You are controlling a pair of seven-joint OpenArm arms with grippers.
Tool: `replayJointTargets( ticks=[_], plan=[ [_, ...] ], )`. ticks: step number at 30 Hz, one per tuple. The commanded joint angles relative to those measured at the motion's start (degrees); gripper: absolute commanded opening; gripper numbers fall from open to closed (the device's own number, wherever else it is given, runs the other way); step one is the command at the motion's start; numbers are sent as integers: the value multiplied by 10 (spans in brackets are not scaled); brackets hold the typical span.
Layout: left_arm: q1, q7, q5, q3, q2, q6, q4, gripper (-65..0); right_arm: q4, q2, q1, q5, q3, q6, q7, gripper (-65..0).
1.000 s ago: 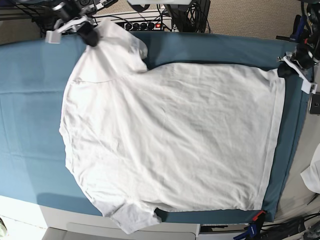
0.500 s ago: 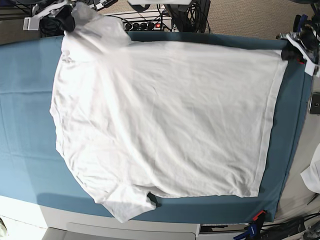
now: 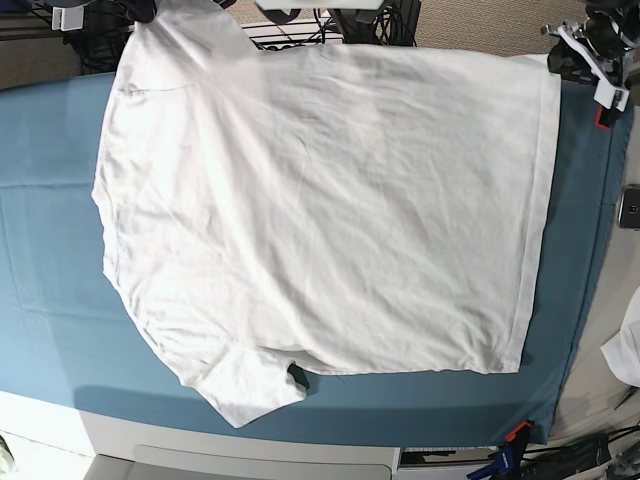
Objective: Fold the T-shirt properly
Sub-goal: 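Grasp the shirt edges with both grippers and pull them taut, then drag the shirt with both grippers to straighten it, then release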
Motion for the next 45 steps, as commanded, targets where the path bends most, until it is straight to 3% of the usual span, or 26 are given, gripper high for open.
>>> replayJointTargets(
  ticks=[1,10,15,23,30,34,38,45],
  plan=[
    [7,0,-6,-6,-8,-2,12,-650,8,3,-17,10,8,3,1,-650],
    [17,2,4,-6,-8,-2,13,-650,8,3,-32,10,8,3,-4,-650],
    [-18,-7,18,-6,-8,-2,13,-650,8,3,7,11,8,3,14,-650],
    [-106,-14,35,6,-9,2,-9,-650,8,-11,200,-108,7,-1,31,-650],
    [-190,-33,89,96,-8,17,-53,-650,3,-9,336,-211,-8,-31,55,-650],
    [-244,-42,122,146,-8,27,-94,-650,-28,2,389,-271,-71,-38,73,-650],
    [-280,-46,143,152,-11,28,-104,-650,-82,3,436,-330,-137,-42,92,-650],
    [-329,-51,172,152,-24,46,-104,-650,-145,4,482,-348,-164,-42,102,-650]
  ],
)
